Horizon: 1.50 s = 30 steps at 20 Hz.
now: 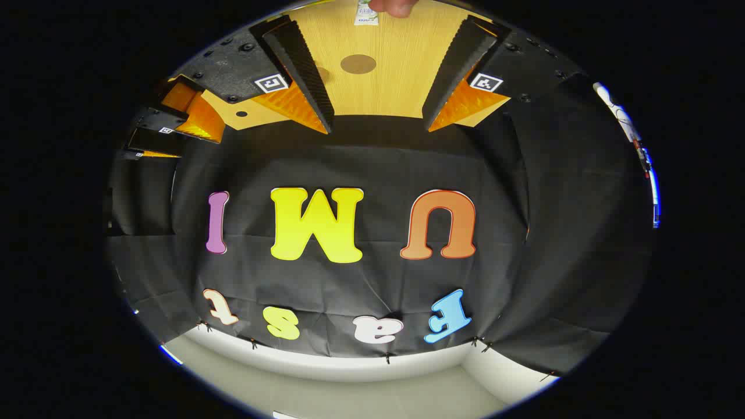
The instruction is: Put the toothbrush and toothpaste on the desktop into the cup, then pick up the cup and place it on the coaster on the desktop.
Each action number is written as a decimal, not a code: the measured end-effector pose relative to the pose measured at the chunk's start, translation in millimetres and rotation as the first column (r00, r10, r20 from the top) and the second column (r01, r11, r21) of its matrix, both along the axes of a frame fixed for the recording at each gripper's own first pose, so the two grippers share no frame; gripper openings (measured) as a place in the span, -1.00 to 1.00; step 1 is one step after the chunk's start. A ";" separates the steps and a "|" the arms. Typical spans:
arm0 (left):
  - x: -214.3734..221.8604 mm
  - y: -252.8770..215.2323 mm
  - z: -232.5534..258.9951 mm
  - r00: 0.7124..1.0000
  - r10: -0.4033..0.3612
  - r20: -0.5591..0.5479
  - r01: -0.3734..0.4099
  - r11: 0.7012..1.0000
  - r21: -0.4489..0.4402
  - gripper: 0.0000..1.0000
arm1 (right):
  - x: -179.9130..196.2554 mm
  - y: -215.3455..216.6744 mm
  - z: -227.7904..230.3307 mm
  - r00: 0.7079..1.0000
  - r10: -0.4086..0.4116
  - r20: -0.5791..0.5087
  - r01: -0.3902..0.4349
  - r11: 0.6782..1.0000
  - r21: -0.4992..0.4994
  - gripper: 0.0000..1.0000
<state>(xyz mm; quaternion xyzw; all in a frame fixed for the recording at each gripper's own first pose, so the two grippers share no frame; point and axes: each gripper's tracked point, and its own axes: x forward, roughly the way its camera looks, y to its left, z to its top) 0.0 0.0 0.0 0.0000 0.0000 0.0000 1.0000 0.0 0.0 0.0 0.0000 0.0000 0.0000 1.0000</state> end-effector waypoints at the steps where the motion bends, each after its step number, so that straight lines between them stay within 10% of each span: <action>1: 0.1 1.4 -0.8 1.000 0.002 0.000 -0.002 1.000 0.004 1.00 | 0.3 0.9 -0.3 1.000 0.002 0.000 -0.002 1.000 -0.004 0.87; 30: 9.3 -7.5 -32.0 0.996 0.007 -0.094 -0.006 1.000 0.016 0.95 | 16.2 -5.9 -30.0 0.995 0.033 -0.098 -0.036 0.999 -0.033 0.89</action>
